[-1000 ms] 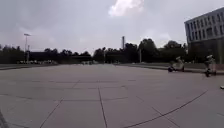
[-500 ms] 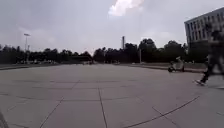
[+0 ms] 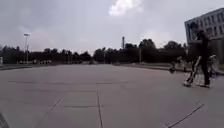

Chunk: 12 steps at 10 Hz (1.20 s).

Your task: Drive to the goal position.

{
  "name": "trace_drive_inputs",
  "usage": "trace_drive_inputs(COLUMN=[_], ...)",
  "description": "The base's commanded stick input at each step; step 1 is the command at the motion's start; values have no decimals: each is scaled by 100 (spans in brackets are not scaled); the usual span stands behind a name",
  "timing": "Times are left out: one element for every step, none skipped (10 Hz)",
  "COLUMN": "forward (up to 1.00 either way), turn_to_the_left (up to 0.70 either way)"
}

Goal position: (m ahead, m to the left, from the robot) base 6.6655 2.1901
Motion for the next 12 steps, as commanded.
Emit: trace_drive_inputs(forward=[70,70,70,70,70,70,70,70,70,70,70,70], turn_to_the_left=[0,0,0,1,9,11,4,0,0,0,0,0])
